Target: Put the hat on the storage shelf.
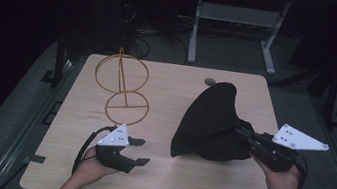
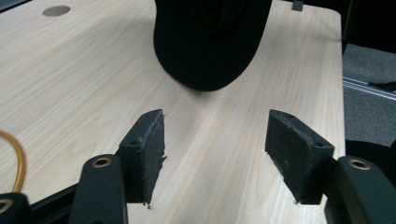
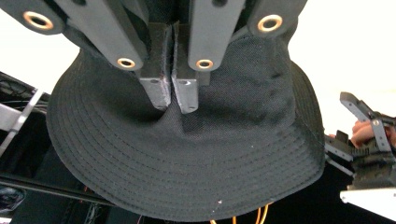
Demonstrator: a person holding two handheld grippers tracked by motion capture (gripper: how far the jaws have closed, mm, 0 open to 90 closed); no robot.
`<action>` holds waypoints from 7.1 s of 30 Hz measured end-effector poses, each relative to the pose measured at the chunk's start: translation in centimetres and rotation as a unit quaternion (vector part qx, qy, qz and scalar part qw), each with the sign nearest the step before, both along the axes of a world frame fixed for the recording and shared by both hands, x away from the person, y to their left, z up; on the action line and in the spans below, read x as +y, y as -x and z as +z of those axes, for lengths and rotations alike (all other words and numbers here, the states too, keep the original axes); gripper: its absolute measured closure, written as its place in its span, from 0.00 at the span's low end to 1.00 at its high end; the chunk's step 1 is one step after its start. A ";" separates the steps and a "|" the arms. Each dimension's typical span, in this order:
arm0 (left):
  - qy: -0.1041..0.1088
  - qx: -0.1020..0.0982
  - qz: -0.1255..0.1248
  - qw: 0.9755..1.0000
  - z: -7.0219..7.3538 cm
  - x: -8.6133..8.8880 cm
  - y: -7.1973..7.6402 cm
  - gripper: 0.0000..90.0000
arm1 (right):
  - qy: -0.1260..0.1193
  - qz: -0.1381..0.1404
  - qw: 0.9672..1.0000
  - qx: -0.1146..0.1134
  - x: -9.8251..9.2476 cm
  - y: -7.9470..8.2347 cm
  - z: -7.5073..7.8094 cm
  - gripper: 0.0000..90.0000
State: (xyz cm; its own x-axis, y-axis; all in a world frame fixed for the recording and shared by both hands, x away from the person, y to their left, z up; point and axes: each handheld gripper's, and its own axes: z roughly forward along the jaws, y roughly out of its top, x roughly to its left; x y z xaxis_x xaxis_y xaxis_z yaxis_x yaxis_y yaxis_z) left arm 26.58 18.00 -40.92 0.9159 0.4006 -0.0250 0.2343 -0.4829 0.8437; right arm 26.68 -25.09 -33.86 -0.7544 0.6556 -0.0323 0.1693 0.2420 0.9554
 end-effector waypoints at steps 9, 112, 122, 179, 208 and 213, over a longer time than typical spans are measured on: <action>-0.015 -0.001 -0.001 1.000 -0.6 0.2 0.1 0.35 | -0.012 0.009 1.000 0.012 0.7 -1.4 1.6 0.96; 0.016 0.011 -0.004 1.000 -1.8 1.2 -0.6 0.28 | 0.023 0.140 0.990 0.021 23.1 -16.2 16.7 0.96; 0.022 0.013 0.000 1.000 -1.7 1.5 -0.8 0.28 | 0.046 0.148 0.987 0.039 25.8 -18.0 17.4 0.96; 0.019 0.015 -0.017 1.000 -1.8 0.6 -0.1 0.28 | -0.003 0.107 0.989 0.106 21.6 -18.7 11.4 0.35; 0.012 0.014 -0.013 1.000 -2.1 0.6 -0.4 0.28 | -0.010 0.060 0.989 0.133 13.3 -15.5 8.1 0.26; 0.010 0.013 -0.012 1.000 -2.1 0.7 -0.4 0.28 | -0.009 0.057 0.989 0.140 12.8 -15.2 7.5 0.26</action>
